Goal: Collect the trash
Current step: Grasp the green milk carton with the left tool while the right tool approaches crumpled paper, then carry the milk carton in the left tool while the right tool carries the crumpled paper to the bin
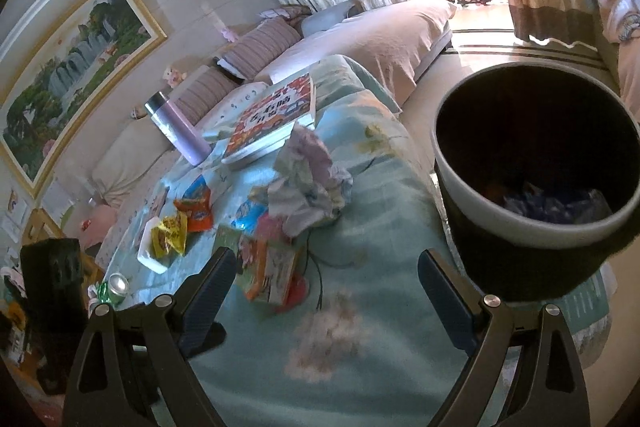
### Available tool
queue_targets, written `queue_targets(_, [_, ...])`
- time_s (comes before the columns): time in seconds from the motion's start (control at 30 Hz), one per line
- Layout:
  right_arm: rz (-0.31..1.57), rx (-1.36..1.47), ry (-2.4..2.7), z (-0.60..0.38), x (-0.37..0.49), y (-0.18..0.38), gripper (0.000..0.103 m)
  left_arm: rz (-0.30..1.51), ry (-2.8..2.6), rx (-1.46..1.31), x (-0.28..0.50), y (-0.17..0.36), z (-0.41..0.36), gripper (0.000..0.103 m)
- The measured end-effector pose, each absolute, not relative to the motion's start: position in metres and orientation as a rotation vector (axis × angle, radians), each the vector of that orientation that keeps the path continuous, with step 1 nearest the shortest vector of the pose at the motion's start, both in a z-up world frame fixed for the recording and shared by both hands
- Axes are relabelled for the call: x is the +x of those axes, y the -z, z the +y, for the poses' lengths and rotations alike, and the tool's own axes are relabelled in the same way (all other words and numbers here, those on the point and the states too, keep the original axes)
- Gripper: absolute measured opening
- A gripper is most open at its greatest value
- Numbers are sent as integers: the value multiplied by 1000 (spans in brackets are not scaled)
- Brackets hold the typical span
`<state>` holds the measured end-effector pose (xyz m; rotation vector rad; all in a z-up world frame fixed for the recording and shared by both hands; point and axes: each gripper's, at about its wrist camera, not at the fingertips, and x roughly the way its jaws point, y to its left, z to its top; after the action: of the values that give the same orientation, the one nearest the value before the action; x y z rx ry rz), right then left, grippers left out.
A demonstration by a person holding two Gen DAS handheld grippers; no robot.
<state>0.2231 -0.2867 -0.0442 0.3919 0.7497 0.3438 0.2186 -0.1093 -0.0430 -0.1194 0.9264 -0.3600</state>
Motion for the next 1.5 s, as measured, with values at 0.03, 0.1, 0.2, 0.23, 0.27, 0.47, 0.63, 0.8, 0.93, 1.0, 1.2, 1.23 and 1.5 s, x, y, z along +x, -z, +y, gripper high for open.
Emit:
queue_targets(0.03, [750,396,-344,-288,228,44,94,928,350,-107,221,44,-114,89])
queue_targets(0.1, [753,403,-347,-288,233,44,94,934,321,-83,228,48,-121,89])
queue_targets(0.2, [757,410,-360,-287,247,45,94,947,294,-77,237,54,-123,89])
queue_targets(0.23, [760,408,-362,-287,251,46,94,953,285,-76,240,56,-123,89])
queue_targets(0.27, [765,405,-365,-285,257,47,94,956,276,-76,243,58,-122,89])
queue_targets(0.47, [800,404,-412,-272,286,54,78,921,270,-82,249,60,-117,89])
queue_targets(0.63, [820,374,-434,-266,289,58,26,878,302,-92,243,56,-115,88])
queue_targets(0.8, [785,397,-417,-284,272,52,13,825,322,-69,229,43,-116,88])
queue_targets(0.93, [754,411,-399,-298,256,43,12,811,349,-65,221,36,-118,88])
queue_targets(1.0, [736,415,-388,-306,247,37,12,808,360,-60,217,33,-121,88])
queue_targets(1.2, [697,434,-344,-332,222,28,12,791,402,-39,214,23,-139,88])
queue_targets(1.23, [692,435,-336,-336,218,27,12,789,407,-35,213,22,-142,88])
queue_targets(1.5, [658,466,-273,-369,199,22,12,787,465,4,213,16,-175,88])
